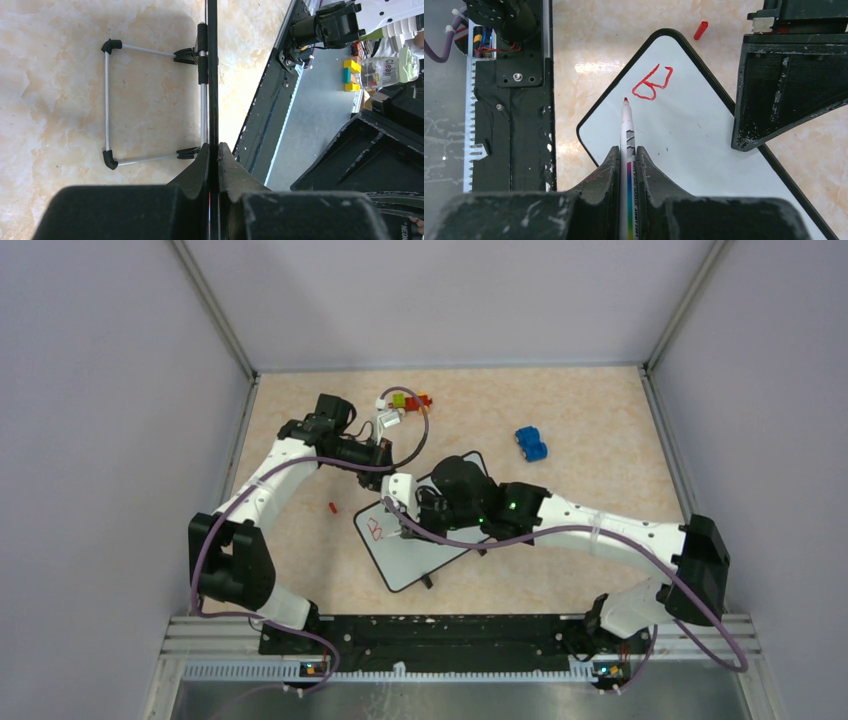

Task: Write a sentence on the whiteboard

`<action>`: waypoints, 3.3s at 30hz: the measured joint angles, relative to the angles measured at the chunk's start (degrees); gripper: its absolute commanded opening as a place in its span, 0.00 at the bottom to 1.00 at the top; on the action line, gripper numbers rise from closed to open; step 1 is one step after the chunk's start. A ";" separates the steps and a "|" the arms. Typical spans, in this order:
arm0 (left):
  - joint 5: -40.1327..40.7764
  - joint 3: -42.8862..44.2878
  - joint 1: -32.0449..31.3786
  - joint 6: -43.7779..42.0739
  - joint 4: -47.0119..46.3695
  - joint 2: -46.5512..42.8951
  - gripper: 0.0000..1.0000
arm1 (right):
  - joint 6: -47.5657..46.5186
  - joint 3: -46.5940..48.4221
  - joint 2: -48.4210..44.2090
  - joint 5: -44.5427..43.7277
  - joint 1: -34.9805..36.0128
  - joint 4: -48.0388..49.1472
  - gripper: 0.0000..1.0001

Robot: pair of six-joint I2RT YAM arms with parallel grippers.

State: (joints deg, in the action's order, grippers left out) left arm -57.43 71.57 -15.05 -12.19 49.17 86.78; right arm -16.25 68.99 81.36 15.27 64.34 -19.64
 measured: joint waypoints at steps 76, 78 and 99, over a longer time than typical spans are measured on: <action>0.26 -0.02 0.02 -0.42 -0.02 0.00 0.00 | 1.42 -1.88 2.97 -6.88 -0.28 3.15 0.00; 0.28 -0.02 0.02 -0.42 -0.02 0.00 0.00 | 1.55 -1.88 2.97 -6.91 -0.28 3.15 0.00; 0.33 0.00 0.02 -0.42 -0.07 0.00 0.00 | 3.04 -1.79 2.97 -6.51 -1.03 3.54 0.00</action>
State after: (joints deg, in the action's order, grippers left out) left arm -57.10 71.57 -15.03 -12.60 49.10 86.78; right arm -13.21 67.20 84.33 8.75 63.31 -16.10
